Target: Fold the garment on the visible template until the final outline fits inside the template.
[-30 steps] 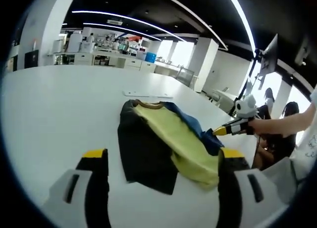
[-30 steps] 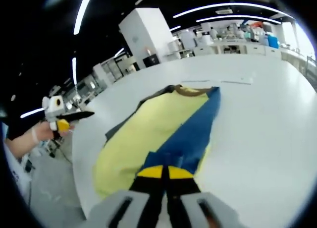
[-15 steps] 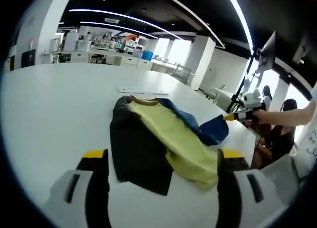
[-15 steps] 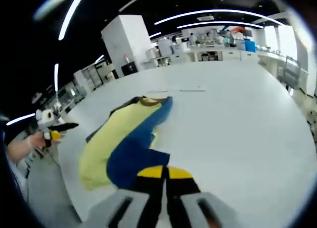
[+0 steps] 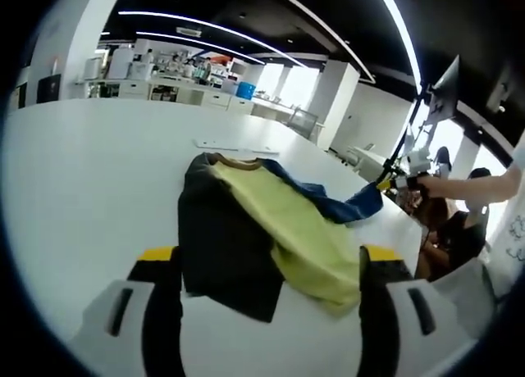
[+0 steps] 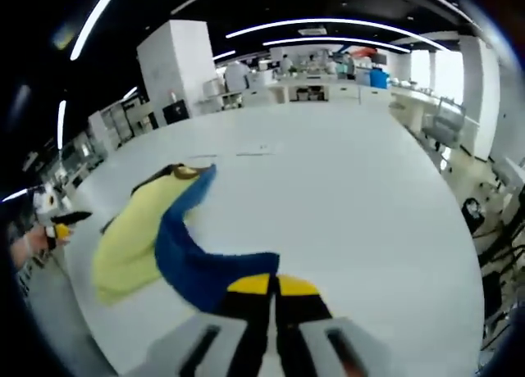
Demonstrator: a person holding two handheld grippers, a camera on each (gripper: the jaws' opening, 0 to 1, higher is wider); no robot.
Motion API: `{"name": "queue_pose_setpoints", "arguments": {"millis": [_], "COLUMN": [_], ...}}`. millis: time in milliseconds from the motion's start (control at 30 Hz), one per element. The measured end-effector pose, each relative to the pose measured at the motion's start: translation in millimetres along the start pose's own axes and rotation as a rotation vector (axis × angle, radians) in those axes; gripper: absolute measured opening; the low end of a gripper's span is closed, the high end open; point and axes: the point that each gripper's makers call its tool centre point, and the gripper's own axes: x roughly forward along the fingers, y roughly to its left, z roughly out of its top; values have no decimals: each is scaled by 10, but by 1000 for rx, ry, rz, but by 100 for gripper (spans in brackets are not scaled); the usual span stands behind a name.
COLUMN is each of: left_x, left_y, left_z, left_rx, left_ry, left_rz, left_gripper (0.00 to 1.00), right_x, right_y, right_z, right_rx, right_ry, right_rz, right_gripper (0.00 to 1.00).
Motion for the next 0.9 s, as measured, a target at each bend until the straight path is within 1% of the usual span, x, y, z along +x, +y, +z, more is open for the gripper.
{"name": "queue_pose_setpoints", "arguments": {"millis": [67, 167, 200, 233, 267, 300, 400, 433, 533, 567, 600, 633, 667, 800, 900], "left_x": [14, 17, 21, 23, 23, 25, 33, 38, 58, 78, 96, 109, 122, 176, 194], "left_y": [3, 21, 24, 27, 27, 22, 50, 53, 74, 75, 82, 85, 89, 83, 63], "left_z": [-26, -59, -63, -62, -56, -48, -35, -22, -30, -47, -59, -71, -89, -147, -161], "left_rx": [-4, -6, -10, -14, -23, -29, -41, -48, -59, -64, -67, -69, -74, -80, -89], "left_ry": [6, 11, 11, 9, 6, 1, -13, -22, -28, -25, -22, -20, -17, -2, 2], "left_rz": [2, 9, 10, 12, 17, 17, 28, 31, 39, 40, 42, 42, 42, 42, 45], "left_gripper": [87, 87, 87, 87, 86, 86, 86, 86, 86, 86, 86, 86, 86, 86, 86], "right_x": [-14, 12, 30, 23, 28, 43, 59, 80, 78, 102, 117, 110, 117, 161, 233], "right_y": [-82, -277, -360, -372, -423, -479, -692, -779, -954, -1085, -1141, -1144, -1194, -1344, -1438], "right_z": [14, 20, 33, 35, 36, 35, -6, -3, 31, 56, 63, 60, 62, 98, 73], "right_rx": [19, 9, 21, 39, 60, 63, 31, 36, 83, 102, 107, 111, 115, 128, 110], "right_ry": [-1, 13, 14, 14, 14, 19, 60, 62, 53, 52, 53, 57, 61, 61, 91], "right_rz": [-15, -47, -51, -52, -58, -63, -107, -117, -148, -165, -170, -180, -195, -212, -234], "right_gripper": [0, 0, 0, 0, 0, 0, 0, 0, 0, 0, 0, 0, 0, 0, 0]}}
